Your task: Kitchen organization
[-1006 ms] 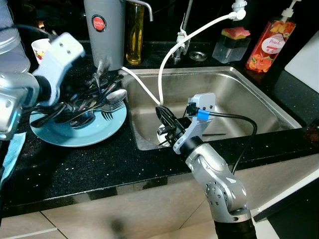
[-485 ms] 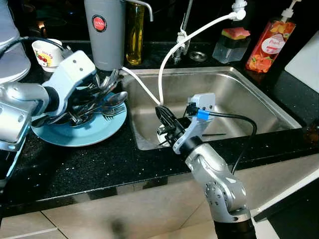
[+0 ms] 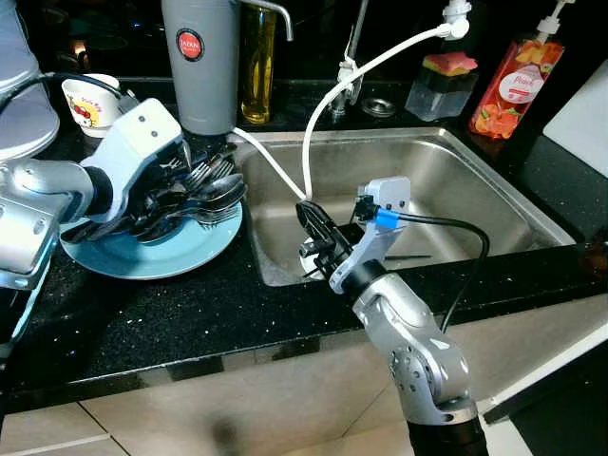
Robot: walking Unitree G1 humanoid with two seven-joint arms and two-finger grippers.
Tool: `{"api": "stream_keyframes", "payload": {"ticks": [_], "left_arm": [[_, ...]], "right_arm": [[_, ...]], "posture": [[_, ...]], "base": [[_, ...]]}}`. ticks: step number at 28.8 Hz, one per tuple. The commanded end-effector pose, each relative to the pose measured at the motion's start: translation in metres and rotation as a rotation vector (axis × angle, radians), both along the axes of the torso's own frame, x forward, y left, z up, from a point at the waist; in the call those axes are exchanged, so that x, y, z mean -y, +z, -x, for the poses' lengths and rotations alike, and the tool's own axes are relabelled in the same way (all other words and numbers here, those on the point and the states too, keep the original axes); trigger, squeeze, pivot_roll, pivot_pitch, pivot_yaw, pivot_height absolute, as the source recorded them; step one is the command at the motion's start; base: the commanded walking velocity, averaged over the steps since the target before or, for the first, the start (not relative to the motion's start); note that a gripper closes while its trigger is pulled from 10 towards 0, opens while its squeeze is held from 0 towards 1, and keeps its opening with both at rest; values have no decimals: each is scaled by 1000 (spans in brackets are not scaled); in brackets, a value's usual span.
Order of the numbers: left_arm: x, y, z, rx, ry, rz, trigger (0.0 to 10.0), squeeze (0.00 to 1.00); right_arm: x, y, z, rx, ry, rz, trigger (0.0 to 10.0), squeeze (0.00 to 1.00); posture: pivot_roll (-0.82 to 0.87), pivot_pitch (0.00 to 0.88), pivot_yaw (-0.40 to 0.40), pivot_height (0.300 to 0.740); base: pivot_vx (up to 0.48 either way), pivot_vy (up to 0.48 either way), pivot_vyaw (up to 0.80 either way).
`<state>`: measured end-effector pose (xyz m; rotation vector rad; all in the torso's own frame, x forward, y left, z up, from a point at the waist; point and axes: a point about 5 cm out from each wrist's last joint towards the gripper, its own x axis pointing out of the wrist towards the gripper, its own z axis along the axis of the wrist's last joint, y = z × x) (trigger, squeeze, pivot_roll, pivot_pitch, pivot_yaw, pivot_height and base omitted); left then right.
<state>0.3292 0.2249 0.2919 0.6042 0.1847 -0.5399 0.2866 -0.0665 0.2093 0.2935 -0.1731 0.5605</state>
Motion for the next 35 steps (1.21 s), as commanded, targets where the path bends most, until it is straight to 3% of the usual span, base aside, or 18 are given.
{"api": "stream_keyframes", "payload": {"ticks": [1, 2, 3, 12, 16, 21, 25, 26, 31, 32, 35], "left_arm": [[2, 4, -3, 12, 7, 41, 10000, 1000], [1, 6, -3, 7, 22, 53, 10000, 757], [1, 11, -4, 44, 41, 69, 10000, 0], [-3, 22, -4, 48, -6, 26, 10000, 0], [-21, 24, -7, 47, 48, -7, 10000, 0], [-18, 12, -7, 2, 14, -122, 10000, 0], [-20, 9, -12, 49, 96, -182, 10000, 0], [-28, 7, -16, 52, 171, -206, 10000, 0], [-37, 4, -18, 54, 208, -296, 10000, 0], [-40, 3, -18, 63, 216, -369, 10000, 0], [-40, -1, -16, 27, 198, -393, 10000, 0]], "right_arm": [[2, -2, -1, -4, -12, 2, 10000, 0], [2, -2, -1, -4, -12, 2, 10000, 0], [2, -2, -1, -4, -12, 2, 10000, 0], [2, -2, -1, -3, -11, 4, 10000, 0], [1, -2, -1, 1, -12, 4, 10000, 0], [1, -2, -1, 4, -12, 3, 10000, 0], [1, -2, -1, 5, -14, 2, 10000, 0], [1, -2, -1, 4, -13, 4, 10000, 0], [1, -2, -1, 4, -11, 5, 10000, 0], [1, -2, -1, 4, -11, 4, 10000, 0], [0, -2, -1, 4, -10, 1, 10000, 0]], "posture": [[296, 18, -51, 740], [295, 19, -51, 740], [295, 19, -51, 740], [296, 15, -52, 740], [297, 11, -50, 740], [295, 7, -49, 740], [294, 8, -50, 740], [298, 7, -52, 740], [299, 7, -50, 740], [301, 8, -48, 740], [300, 10, -48, 740]], "base": [[0, 0, 0], [0, 0, 0], [0, 0, 0], [0, 0, 0], [0, 0, 0], [0, 0, 0], [0, 0, 0], [0, 0, 0], [0, 0, 0], [0, 0, 0], [0, 0, 0]]}}
